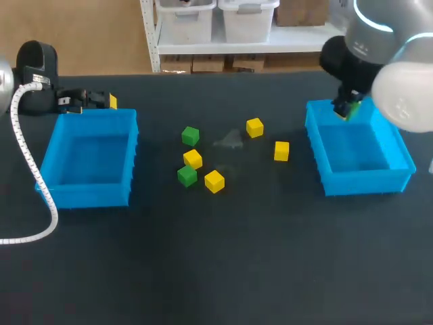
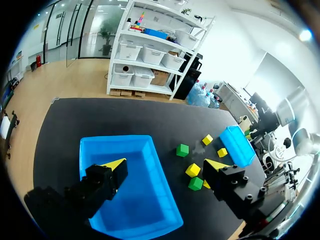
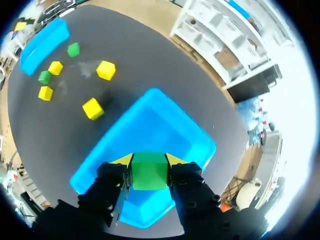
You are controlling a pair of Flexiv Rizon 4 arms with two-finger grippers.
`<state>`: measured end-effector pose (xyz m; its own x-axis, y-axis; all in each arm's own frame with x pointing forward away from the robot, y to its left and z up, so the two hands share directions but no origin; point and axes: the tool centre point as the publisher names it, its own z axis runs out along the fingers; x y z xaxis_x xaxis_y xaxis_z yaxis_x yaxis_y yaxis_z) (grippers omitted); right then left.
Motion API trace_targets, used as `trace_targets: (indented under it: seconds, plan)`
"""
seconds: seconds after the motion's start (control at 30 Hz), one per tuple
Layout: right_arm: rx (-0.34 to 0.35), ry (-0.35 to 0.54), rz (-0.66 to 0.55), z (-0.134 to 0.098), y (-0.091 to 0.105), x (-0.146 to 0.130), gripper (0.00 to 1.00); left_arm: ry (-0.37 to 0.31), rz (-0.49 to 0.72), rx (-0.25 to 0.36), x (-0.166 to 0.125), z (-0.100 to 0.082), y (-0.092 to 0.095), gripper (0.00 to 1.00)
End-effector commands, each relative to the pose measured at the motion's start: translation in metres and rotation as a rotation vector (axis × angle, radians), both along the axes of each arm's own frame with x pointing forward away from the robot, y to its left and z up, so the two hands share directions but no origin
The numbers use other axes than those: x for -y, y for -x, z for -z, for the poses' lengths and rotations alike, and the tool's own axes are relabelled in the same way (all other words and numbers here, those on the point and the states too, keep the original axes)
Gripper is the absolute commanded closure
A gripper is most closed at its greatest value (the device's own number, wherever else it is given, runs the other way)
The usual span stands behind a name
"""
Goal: Put the green cubes in the right bin and the yellow cubes in the left bin.
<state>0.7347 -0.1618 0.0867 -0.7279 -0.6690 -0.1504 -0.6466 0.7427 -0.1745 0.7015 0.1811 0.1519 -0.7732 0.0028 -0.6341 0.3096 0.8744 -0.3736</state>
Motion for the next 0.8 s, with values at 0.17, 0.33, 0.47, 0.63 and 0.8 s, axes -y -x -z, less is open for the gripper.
trace_targets:
  seconds: [0.17,0.33,0.47,0.63,0.8]
  plan:
    - [0.0,-0.014,0.044,0.014,0.006,0.021,0.51,0.006,0.004,0.004,-0.001,0.001,0.0,0.0]
    - [-0.001,-0.021,0.056,0.012,0.006,0.023,0.0,0.006,0.004,0.004,-0.001,0.001,0.0,0.0]
    - [0.009,-0.015,0.023,0.002,0.002,0.018,0.0,0.006,0.004,0.004,-0.001,0.001,0.0,0.0]
    - [0.001,0.02,-0.074,-0.013,-0.005,-0.001,0.0,0.006,0.004,0.004,-0.001,0.001,0.0,0.0]
    - [-0.011,0.044,-0.167,-0.027,-0.015,-0.029,0.0,0.006,0.004,0.004,-0.001,0.001,0.0,0.0]
